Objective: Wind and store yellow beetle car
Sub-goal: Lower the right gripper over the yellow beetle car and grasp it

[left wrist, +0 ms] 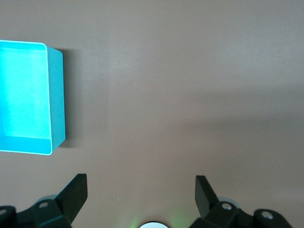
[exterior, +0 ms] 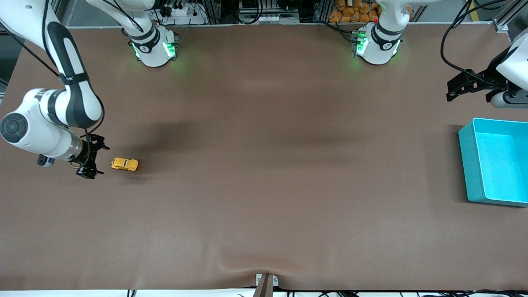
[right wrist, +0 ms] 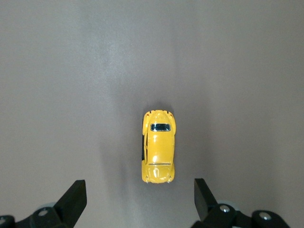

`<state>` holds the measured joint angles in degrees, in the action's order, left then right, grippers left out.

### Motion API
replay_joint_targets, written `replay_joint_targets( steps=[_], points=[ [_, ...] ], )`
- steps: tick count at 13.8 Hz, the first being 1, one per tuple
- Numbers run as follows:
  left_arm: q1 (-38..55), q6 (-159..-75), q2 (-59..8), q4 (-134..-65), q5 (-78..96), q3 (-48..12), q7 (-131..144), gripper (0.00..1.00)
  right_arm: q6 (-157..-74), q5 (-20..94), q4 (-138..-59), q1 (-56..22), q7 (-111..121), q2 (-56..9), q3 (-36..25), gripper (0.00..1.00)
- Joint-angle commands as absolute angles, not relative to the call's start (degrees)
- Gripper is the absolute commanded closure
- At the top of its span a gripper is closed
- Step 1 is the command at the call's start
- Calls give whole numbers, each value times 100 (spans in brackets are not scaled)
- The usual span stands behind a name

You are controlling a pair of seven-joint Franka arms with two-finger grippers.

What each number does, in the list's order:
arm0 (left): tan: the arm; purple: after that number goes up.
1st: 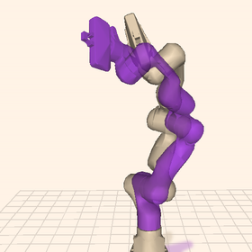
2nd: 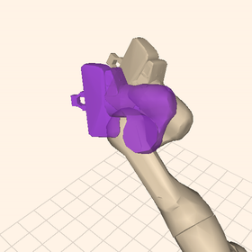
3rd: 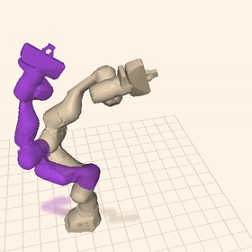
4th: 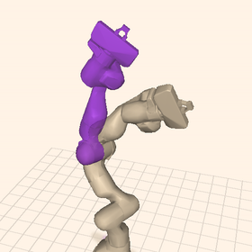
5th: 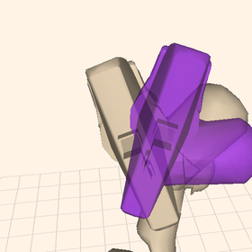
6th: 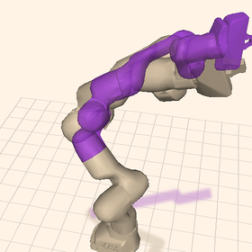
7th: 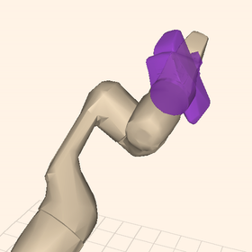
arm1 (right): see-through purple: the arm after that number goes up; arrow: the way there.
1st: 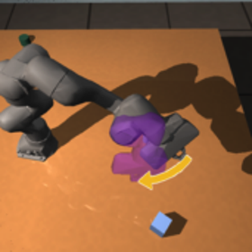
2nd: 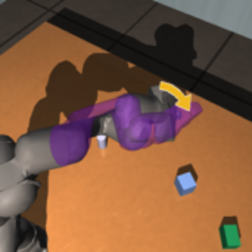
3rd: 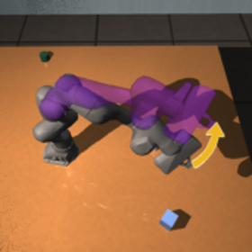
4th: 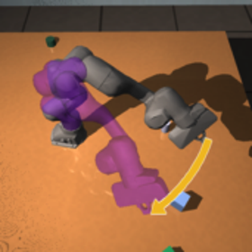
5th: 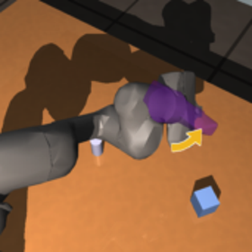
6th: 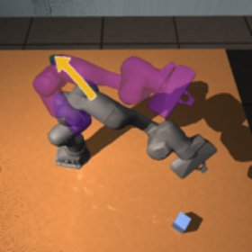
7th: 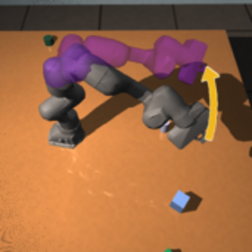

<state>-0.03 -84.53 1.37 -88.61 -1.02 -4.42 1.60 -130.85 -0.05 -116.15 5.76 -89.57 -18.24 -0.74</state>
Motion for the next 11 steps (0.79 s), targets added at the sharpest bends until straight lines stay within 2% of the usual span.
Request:
replay_joint_targets(
  steps=[1,3,9,11],
  points=[
    [-44,-8437,202,-8859,0,-448,132,0,-13489,53,-11750,615,-9105,-1986,-26,0],
    [-44,-8437,202,-8859,9,-448,132,0,-13990,53,-12005,606,-9176,-2048,-26,0],
    [-53,-8429,202,-8868,9,-448,132,0,-14317,35,-12111,571,-9237,-2355,-26,0],
    [-35,-8437,211,-8859,9,-448,132,0,-14309,26,-12146,545,-9255,-2364,-35,5]
  ],
)
